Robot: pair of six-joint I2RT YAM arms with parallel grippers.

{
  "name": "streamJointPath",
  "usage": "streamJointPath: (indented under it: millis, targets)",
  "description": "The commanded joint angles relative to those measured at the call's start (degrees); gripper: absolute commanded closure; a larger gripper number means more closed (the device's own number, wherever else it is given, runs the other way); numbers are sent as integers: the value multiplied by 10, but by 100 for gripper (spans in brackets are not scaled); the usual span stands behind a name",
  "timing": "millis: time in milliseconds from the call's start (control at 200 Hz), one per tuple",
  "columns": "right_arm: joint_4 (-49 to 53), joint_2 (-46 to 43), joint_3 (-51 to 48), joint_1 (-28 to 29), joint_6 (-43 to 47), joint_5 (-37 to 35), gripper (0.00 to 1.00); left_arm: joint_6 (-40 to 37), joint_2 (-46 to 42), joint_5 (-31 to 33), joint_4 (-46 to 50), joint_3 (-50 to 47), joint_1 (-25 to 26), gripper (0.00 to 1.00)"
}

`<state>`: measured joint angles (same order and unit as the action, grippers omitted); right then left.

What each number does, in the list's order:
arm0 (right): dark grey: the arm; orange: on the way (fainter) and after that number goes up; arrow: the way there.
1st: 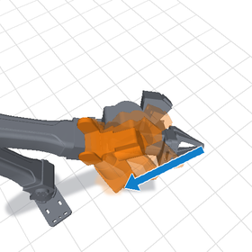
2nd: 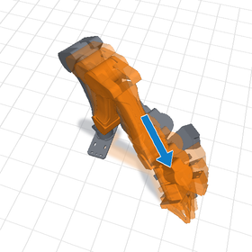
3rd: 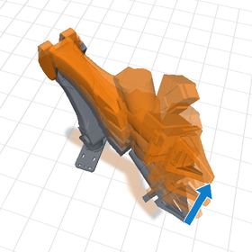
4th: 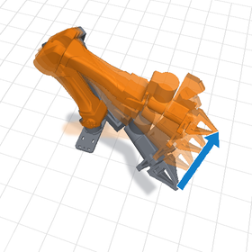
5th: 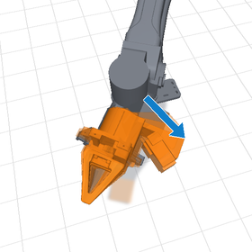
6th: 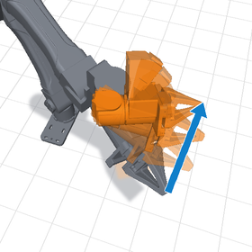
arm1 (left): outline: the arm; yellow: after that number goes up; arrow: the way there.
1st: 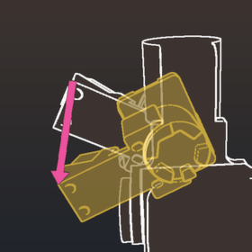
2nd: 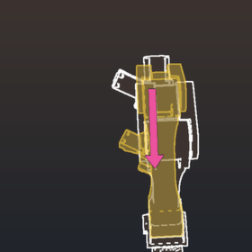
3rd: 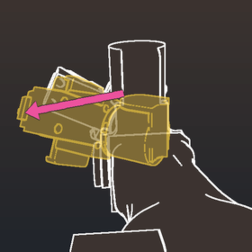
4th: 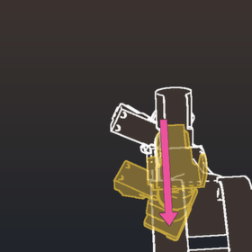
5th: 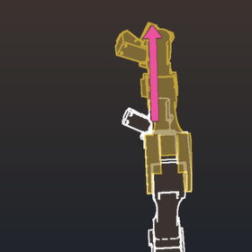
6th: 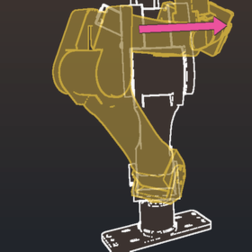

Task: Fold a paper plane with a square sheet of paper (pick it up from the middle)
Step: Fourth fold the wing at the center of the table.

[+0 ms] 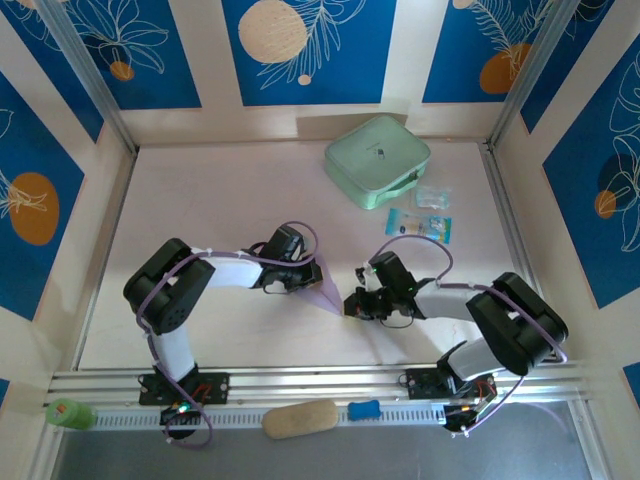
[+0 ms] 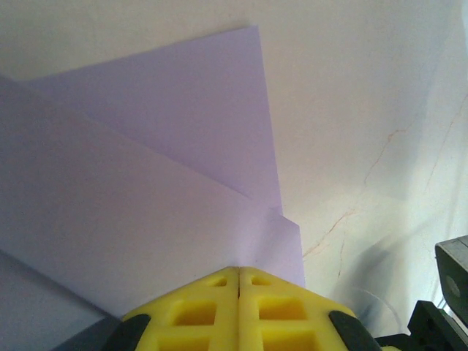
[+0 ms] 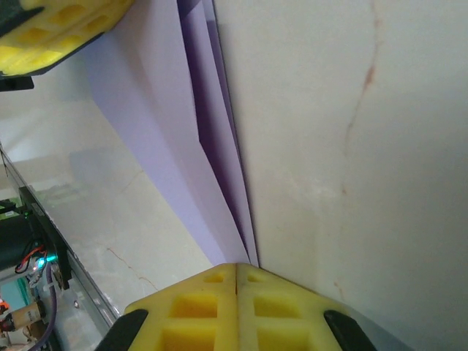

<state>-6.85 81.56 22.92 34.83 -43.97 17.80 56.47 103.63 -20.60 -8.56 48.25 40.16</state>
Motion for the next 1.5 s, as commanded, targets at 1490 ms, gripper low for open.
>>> streamJointPath:
  millis: [1490]
  targets:
    - [32,140,85,-11,-17,23,98,-28,14,17,48,2,0,100]
